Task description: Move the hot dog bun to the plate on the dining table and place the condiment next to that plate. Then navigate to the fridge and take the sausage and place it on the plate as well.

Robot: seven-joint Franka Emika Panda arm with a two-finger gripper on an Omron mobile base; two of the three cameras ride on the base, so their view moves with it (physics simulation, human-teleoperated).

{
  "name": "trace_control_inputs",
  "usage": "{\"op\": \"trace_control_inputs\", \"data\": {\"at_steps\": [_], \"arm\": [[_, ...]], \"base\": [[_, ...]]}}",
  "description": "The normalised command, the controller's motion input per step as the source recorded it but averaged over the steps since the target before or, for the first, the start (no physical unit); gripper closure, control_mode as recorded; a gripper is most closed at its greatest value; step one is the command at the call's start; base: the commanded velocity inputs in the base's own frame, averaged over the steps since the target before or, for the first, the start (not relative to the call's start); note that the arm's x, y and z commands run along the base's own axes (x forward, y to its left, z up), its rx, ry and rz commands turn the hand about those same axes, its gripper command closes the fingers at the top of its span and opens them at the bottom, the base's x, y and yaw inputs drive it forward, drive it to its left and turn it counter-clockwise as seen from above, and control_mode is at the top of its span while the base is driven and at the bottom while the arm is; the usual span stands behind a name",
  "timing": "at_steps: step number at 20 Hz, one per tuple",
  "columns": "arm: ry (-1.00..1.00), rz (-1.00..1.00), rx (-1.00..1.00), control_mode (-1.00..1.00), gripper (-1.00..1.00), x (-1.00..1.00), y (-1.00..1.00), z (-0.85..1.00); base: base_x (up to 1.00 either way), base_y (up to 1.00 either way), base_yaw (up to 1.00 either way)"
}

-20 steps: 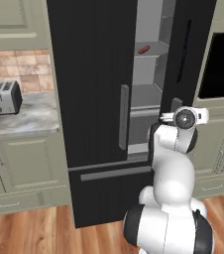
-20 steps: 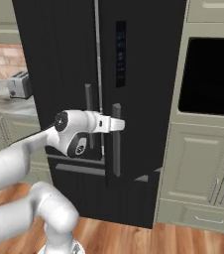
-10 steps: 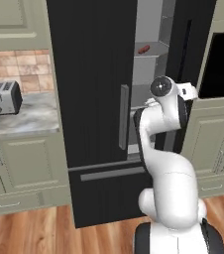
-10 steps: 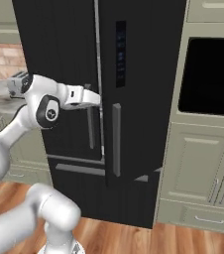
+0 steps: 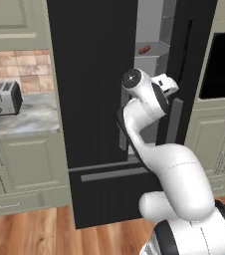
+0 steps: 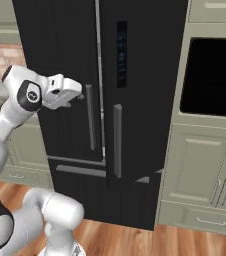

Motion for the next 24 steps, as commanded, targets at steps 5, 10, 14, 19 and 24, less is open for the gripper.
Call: {"op": "trace_control_inputs", "data": {"at_steps": [5, 10, 14, 19, 24], "arm": [[0.08, 0.07, -0.09, -1.0, -1.0, 0.8, 0.0, -0.14], [0.1, 0.05, -0.09, -1.0, -1.0, 0.68, -0.02, -0.01], [0.06, 0.0, -0.06, -1.0, -1.0, 0.46, -0.11, -0.01], [0.02, -0.04, -0.01, -1.0, -1.0, 0.12, -0.4, -0.04], [0.0, -0.07, 0.0, -1.0, -1.0, 0.0, -0.61, -0.02]], "base": [[0.0, 0.0, 0.0], [0.0, 0.0, 0.0], [0.0, 0.0, 0.0], [0.0, 0.0, 0.0], [0.0, 0.0, 0.0]]}}
